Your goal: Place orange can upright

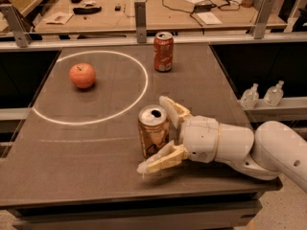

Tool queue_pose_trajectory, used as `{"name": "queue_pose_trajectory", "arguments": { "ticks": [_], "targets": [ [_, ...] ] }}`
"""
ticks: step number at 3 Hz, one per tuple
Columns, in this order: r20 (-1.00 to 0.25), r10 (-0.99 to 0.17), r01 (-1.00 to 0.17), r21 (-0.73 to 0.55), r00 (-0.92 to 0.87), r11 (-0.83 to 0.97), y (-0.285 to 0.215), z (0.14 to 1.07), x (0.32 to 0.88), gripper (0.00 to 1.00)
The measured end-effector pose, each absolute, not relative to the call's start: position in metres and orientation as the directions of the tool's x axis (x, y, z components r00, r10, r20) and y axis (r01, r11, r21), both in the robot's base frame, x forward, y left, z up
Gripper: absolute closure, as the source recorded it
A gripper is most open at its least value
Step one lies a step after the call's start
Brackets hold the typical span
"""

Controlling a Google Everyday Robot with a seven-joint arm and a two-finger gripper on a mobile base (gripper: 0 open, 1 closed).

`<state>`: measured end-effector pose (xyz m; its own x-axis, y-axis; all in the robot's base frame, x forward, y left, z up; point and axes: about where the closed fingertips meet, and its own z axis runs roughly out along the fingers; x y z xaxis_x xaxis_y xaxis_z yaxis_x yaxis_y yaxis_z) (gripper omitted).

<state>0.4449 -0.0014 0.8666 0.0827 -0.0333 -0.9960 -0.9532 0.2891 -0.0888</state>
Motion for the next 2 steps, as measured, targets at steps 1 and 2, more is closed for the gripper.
{"name": "queue_pose_trajectory", "arguments": {
  "ticks": [1,2],
  "targets": [
    [-0.996,-0.038,-0.958,-0.091,0.083,0.271,-0.005,0.8697,0.4467,0.0],
    [-0.996,-0.053,-0.976,-0.074,0.065,0.206,-0.0139,0.8745,0.4497,0.0]
  ]
}}
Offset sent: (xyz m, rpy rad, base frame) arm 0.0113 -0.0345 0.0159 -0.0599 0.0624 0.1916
